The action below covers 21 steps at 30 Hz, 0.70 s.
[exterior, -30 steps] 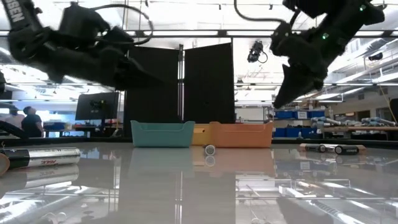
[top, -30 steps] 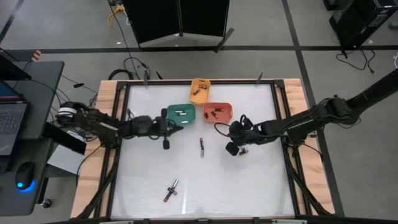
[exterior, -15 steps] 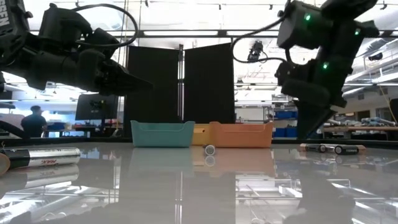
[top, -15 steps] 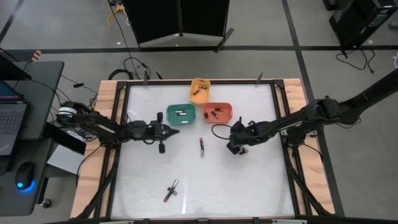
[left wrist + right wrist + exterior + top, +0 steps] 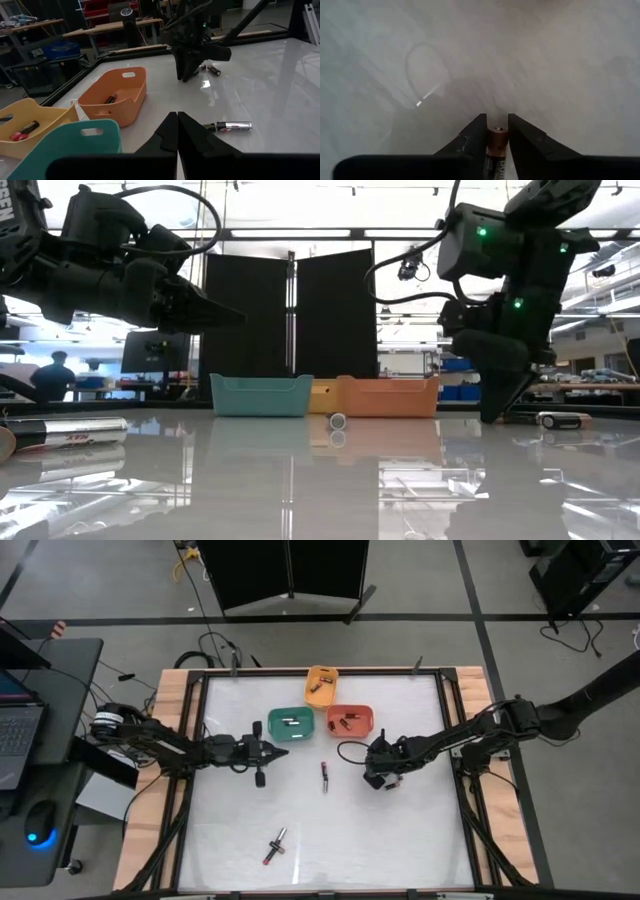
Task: Sort batteries
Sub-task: Put the brown battery into the orange bin
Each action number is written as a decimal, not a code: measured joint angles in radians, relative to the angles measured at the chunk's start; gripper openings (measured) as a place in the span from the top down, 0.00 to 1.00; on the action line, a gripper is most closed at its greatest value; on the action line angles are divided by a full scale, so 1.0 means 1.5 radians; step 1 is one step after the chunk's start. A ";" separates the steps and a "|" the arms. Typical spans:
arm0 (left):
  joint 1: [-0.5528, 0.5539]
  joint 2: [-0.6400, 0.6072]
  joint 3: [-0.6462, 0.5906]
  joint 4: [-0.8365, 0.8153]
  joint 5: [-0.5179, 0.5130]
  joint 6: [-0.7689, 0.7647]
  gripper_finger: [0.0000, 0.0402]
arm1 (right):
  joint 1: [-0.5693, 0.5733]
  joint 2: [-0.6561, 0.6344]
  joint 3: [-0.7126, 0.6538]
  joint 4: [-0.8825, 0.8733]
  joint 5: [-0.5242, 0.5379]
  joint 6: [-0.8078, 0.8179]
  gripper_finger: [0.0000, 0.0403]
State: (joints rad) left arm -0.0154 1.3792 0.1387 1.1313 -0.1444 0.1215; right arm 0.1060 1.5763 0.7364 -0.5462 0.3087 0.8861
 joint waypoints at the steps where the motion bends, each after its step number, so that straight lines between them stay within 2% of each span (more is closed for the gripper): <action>1: 0.000 0.000 0.000 0.000 0.000 0.000 0.98 | 0.000 0.000 0.000 0.001 0.000 -0.007 0.82; 3: 0.000 0.000 0.000 -0.001 0.000 -0.001 0.98 | 0.000 -0.001 -0.001 0.007 0.004 -0.025 0.86; 7: 0.000 0.000 0.000 -0.001 0.000 -0.002 0.98 | -0.001 0.000 -0.001 0.032 0.008 -0.075 0.86; 12: 0.000 0.000 0.000 -0.001 0.000 -0.002 0.98 | -0.007 -0.005 0.056 0.030 0.032 -0.170 0.86; 17: 0.000 0.001 0.000 -0.001 0.000 -0.002 0.98 | -0.062 -0.006 0.139 0.035 0.072 -0.307 0.86; 21: 0.000 0.001 0.000 -0.001 0.000 -0.002 0.98 | -0.124 -0.005 0.175 0.068 0.077 -0.436 0.86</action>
State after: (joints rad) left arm -0.0154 1.3800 0.1387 1.1291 -0.1440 0.1184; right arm -0.0802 1.5689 0.9994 -0.4440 0.4244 0.2320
